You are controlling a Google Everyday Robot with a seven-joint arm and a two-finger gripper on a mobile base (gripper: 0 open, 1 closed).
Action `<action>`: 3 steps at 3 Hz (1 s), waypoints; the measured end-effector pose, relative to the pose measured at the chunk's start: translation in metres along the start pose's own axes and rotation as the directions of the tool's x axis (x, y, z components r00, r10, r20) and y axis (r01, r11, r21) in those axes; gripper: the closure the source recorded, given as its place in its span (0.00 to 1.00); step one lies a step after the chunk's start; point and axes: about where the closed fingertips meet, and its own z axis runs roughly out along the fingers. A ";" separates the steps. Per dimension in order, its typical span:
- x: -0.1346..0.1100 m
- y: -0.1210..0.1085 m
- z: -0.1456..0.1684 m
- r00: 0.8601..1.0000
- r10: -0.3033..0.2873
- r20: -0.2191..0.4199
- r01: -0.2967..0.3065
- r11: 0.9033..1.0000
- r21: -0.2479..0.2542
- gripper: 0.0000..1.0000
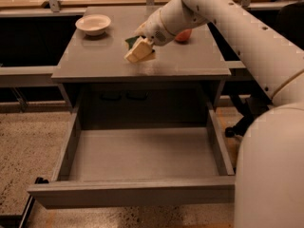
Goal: Place sponge into top drawer
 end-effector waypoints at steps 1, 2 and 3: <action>0.009 0.050 -0.018 0.999 0.041 -0.031 -0.042 0.999 -0.034 1.00; 0.033 0.104 -0.027 0.992 0.108 -0.069 -0.114 0.990 -0.084 1.00; 0.066 0.149 -0.027 0.978 0.178 -0.113 -0.193 0.972 -0.134 1.00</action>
Offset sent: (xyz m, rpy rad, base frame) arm -0.1748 -0.0448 -0.0641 -0.0595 0.2757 -0.0424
